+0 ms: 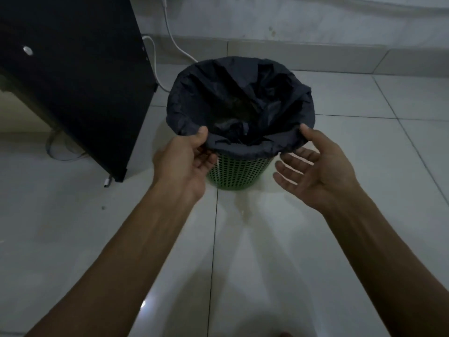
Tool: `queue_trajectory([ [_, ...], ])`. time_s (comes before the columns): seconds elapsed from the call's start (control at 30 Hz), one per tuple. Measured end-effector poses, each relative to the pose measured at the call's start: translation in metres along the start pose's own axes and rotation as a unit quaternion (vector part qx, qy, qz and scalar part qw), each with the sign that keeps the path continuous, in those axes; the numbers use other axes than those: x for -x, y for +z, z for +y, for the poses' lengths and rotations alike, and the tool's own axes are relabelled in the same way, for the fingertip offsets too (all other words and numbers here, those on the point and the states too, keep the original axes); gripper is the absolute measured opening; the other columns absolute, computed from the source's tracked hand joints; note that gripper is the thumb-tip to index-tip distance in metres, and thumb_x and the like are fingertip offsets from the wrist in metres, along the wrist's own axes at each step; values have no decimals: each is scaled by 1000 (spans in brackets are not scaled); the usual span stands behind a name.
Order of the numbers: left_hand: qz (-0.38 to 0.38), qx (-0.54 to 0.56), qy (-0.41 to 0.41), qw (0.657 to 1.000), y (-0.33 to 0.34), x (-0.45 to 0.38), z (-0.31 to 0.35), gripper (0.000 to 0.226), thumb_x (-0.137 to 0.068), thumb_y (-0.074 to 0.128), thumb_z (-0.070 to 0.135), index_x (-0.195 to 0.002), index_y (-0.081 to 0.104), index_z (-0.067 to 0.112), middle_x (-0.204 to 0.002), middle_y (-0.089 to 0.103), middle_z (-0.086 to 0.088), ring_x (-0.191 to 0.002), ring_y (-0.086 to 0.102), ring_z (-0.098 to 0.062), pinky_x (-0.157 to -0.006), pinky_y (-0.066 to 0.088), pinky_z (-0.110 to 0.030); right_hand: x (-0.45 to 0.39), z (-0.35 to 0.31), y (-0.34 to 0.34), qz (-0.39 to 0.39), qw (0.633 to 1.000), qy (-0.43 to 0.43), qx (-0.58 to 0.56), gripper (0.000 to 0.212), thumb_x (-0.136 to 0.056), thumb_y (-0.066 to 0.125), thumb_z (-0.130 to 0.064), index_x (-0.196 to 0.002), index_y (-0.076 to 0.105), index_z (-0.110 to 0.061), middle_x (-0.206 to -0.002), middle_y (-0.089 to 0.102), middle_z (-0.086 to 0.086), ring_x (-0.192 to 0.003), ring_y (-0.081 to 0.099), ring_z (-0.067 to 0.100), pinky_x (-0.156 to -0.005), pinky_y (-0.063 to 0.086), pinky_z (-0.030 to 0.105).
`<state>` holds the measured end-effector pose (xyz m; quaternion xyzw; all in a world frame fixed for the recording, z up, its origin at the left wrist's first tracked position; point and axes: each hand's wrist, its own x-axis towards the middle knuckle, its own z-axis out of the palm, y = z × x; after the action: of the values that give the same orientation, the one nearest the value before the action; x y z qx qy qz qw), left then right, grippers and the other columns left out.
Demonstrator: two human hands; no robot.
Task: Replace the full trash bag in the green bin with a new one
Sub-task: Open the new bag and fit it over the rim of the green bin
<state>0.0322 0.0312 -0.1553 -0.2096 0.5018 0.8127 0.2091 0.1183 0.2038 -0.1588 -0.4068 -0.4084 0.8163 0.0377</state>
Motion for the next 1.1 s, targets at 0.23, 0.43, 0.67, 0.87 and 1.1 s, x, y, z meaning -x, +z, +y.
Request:
queue_trajectory([
  [0.23, 10, -112, 72, 991, -13, -28, 30, 9, -79, 70, 6, -77, 64, 12, -57, 65, 1, -54, 57, -11, -47, 44, -21, -4, -7, -17, 18, 1000, -25, -2, 45, -76, 75, -42, -105, 60, -12, -100, 67, 8, -85, 66, 24, -74, 56, 37],
  [0.43, 21, -11, 140, 990, -7, -31, 31, 3, -88, 65, 6, -86, 67, 4, -89, 73, -10, -76, 72, -16, -69, 59, -29, -5, 6, -1, -30, 997, -68, -31, 8, -85, 68, -16, -84, 64, -10, -72, 64, 5, -64, 62, 18, -69, 59, 31],
  [0.67, 109, -56, 48, 991, 10, 26, -18, 27, -78, 75, 40, -83, 63, 17, -83, 64, 1, -75, 61, -15, -62, 50, -30, -5, 28, 11, -40, 995, -58, -77, 11, -88, 60, 3, -84, 60, -8, -67, 66, 7, -62, 64, 17, -68, 59, 30],
  [0.87, 74, -98, 83, 989, 25, 20, -17, 9, -85, 71, 16, -87, 66, 9, -87, 74, -8, -70, 70, -19, -57, 56, -27, 0, 33, 17, -39, 997, -53, -38, 11, -85, 62, 2, -82, 61, -8, -68, 66, 7, -65, 62, 20, -70, 58, 34],
  [1.1, 16, -236, 67, 969, 2, -21, 28, 12, -81, 70, 17, -91, 65, 14, -62, 66, 3, -53, 62, -14, -51, 38, -23, 4, 26, 3, 18, 997, -46, -53, 12, -83, 65, -19, -93, 62, -13, -101, 61, 10, -90, 63, 28, -76, 56, 39],
])
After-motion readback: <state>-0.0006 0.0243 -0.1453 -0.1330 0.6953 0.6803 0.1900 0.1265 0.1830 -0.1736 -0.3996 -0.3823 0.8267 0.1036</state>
